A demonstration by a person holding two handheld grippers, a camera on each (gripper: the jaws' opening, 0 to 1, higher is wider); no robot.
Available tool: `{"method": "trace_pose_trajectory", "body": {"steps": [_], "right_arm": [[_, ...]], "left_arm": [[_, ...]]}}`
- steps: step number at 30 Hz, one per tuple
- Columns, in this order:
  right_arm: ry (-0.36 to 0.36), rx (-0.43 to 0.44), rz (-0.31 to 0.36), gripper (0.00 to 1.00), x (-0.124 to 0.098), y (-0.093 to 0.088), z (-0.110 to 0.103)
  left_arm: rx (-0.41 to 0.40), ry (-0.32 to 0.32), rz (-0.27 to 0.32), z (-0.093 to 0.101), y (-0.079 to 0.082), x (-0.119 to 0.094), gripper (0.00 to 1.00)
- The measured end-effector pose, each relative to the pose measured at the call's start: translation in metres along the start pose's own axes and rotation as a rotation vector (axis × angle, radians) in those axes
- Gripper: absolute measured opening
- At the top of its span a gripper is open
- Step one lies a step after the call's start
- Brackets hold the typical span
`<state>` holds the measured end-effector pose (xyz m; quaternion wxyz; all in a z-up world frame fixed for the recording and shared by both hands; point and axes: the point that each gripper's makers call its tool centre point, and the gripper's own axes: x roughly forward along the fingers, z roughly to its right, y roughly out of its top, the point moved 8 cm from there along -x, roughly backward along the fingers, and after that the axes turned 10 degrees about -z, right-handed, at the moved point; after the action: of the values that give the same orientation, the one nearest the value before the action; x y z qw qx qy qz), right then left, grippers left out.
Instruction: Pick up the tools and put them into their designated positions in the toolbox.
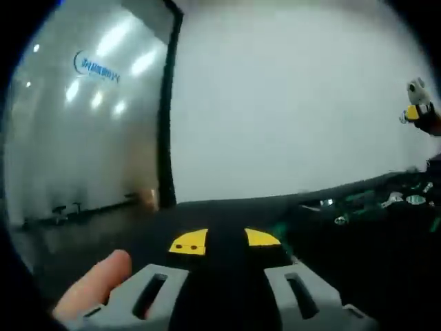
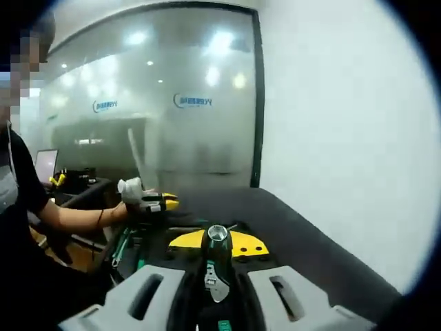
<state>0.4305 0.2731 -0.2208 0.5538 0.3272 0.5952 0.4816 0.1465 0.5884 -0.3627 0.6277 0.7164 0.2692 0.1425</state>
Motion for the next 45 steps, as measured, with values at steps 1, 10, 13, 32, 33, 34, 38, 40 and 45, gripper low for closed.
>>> {"method": "trace_pose_trajectory", "body": {"steps": [1,10,13,32,33,34,38,40,45], "right_arm": [[-0.01,-0.019,-0.02,0.09,0.007,0.007,0.001],[0.104,-0.056,-0.187,0.09,0.081,0.039,0.001],[0.123,-0.075,-0.275,0.09,0.108,0.039,0.005],[-0.005,0.057,-0.543,0.09,0.204,-0.046,0.028],[-0.002,0.047,-0.539,0.09,0.206,-0.048,0.027],[-0.003,0.048,-0.54,0.09,0.207,-0.051,0.027],[0.015,0.028,-0.562,0.09,0.209,-0.057,0.025],[0.013,0.009,-0.581,0.09,0.211,-0.058,0.033],[0.035,-0.033,-0.6,0.1,0.207,-0.061,0.023]], "left_arm": [[-0.059,-0.02,0.083,0.0,0.003,-0.001,0.14],[-0.015,-0.071,-0.176,0.0,-0.027,0.009,0.15],[-0.03,-0.069,-0.175,-0.002,-0.029,0.008,0.15],[-0.02,-0.069,-0.192,-0.004,-0.032,0.009,0.15],[-0.017,-0.067,-0.192,-0.005,-0.032,0.009,0.15],[-0.016,-0.067,-0.189,-0.005,-0.032,0.009,0.15],[-0.018,-0.067,-0.188,-0.006,-0.032,0.009,0.15],[-0.017,-0.068,-0.191,-0.012,-0.034,0.014,0.15],[-0.01,-0.068,-0.199,-0.011,-0.035,0.014,0.15]]}}
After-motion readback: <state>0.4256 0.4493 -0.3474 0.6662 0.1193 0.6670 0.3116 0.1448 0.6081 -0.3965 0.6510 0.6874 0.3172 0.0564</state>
